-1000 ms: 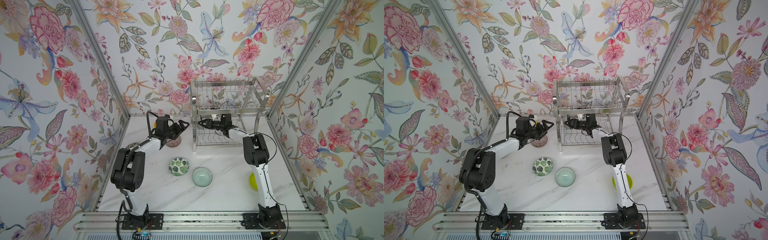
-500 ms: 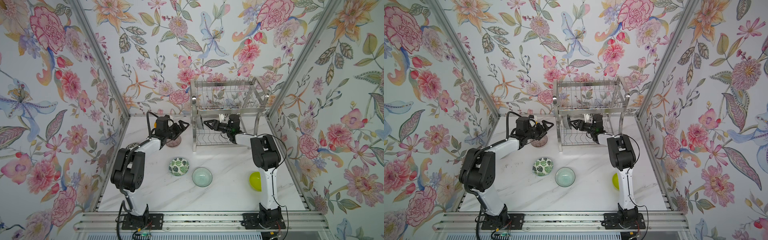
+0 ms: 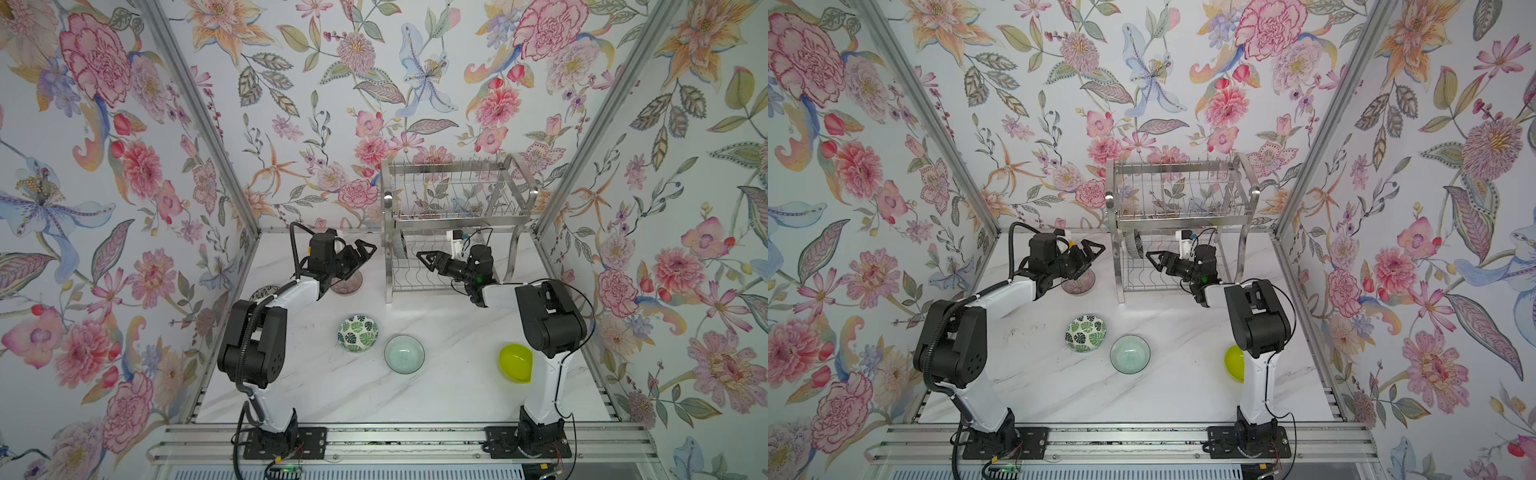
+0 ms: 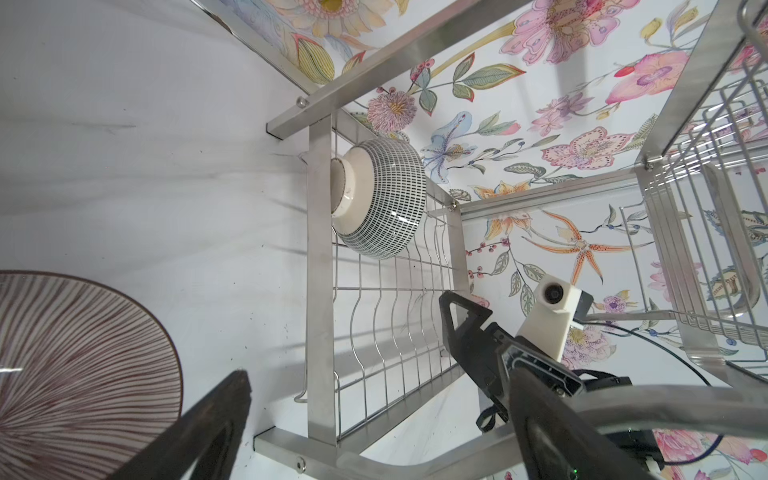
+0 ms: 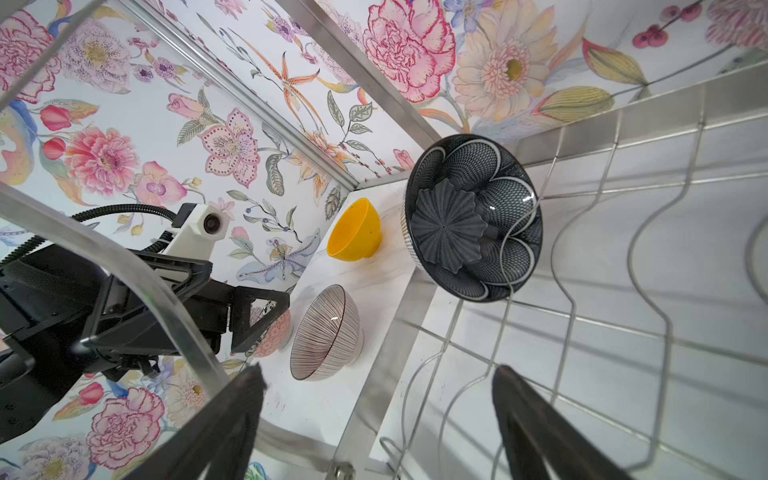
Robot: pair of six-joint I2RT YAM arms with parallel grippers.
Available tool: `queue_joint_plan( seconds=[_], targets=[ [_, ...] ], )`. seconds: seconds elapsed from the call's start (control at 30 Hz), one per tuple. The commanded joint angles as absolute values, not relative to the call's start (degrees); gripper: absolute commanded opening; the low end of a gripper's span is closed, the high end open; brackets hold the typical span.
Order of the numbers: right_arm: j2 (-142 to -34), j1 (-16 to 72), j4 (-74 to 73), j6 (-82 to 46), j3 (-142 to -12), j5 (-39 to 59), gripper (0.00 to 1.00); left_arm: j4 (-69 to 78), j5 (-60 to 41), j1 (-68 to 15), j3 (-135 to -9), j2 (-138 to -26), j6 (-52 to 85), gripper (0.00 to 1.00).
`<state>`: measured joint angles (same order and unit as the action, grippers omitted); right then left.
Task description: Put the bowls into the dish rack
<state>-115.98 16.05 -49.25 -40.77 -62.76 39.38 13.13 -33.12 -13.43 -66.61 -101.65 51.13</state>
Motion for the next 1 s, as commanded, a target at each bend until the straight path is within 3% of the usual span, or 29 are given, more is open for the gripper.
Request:
queue_joint_plan(
  seconds=[0.0,0.3,0.5,0.83,0.97],
  targets=[
    [-111.4,17.2,-50.9,-38.8,-58.8,35.7,0.97,13.4,-31.5,-12.1,-65.3,-97.7,53.0,0.99],
    [-104.5,19.0,-50.1,-38.8,-49.6,29.7,0.98,9.4,-27.7,-12.0,-62.6,-86.0,56.8,0.99],
    [-96.3,22.7,-36.5,-36.0,-46.2,18.7,0.98,13.5,-27.1,-12.6,-50.4,-77.8,58.1,0.99],
    [-82.1,30.6,14.3,-39.9,-52.2,-12.0,0.98,11.7,-18.7,-23.7,-44.4,-67.6,51.6,0.99],
    [-75.0,29.7,25.1,-45.3,-49.1,-17.0,0.99,14.5,-17.3,-29.1,-43.0,-67.6,51.0,0.99]
  ],
)
